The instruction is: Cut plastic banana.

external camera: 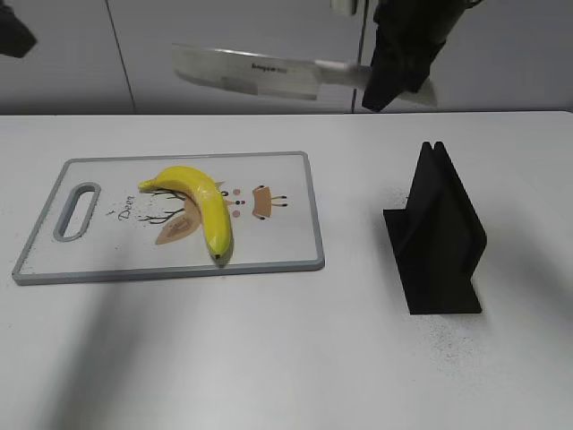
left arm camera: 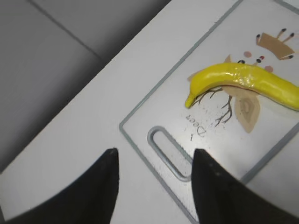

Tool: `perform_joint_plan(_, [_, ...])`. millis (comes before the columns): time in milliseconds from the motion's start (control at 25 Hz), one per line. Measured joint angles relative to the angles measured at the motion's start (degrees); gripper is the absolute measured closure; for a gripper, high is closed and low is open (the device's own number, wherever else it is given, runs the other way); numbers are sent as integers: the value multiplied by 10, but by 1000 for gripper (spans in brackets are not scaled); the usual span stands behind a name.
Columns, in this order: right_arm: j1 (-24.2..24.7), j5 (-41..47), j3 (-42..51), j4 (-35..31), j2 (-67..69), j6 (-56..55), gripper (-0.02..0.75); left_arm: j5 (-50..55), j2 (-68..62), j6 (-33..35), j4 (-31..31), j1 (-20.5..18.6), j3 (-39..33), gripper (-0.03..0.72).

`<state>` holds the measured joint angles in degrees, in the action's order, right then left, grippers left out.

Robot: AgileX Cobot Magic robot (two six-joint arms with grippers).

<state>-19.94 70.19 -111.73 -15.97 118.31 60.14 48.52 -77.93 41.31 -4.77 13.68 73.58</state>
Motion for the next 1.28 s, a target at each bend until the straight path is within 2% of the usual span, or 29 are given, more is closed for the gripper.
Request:
perform_joint_plan(120, [-18, 0, -15, -5, 21, 45, 550, 25, -65, 79, -33, 13, 59, 197])
perform_joint_plan(280, [-40, 0, -43, -12, 54, 81, 550, 75, -134, 220, -125, 15, 124, 197])
perform_joint_plan(440, [-44, 0, -64, -42, 74, 99, 550, 107, -182, 321, -176, 15, 147, 197])
perform_joint_plan(600, [-44, -1, -83, -48, 88, 103, 550, 112, -225, 356, -180, 15, 147, 197])
perform_joint_plan(840, [-44, -3, -83, -45, 98, 105, 550, 59, -269, 363, -188, 15, 147, 218])
perform_joint_plan(920, [-44, -3, -83, -47, 98, 105, 550, 55, -279, 363, -190, 15, 147, 292])
perform_joint_plan(1160, [-44, -1, -84, -45, 98, 110, 550, 49, -297, 365, -190, 15, 147, 643])
perform_joint_plan(1280, [-44, -8, -84, -40, 101, 118, 550, 50, -306, 372, -190, 16, 147, 684])
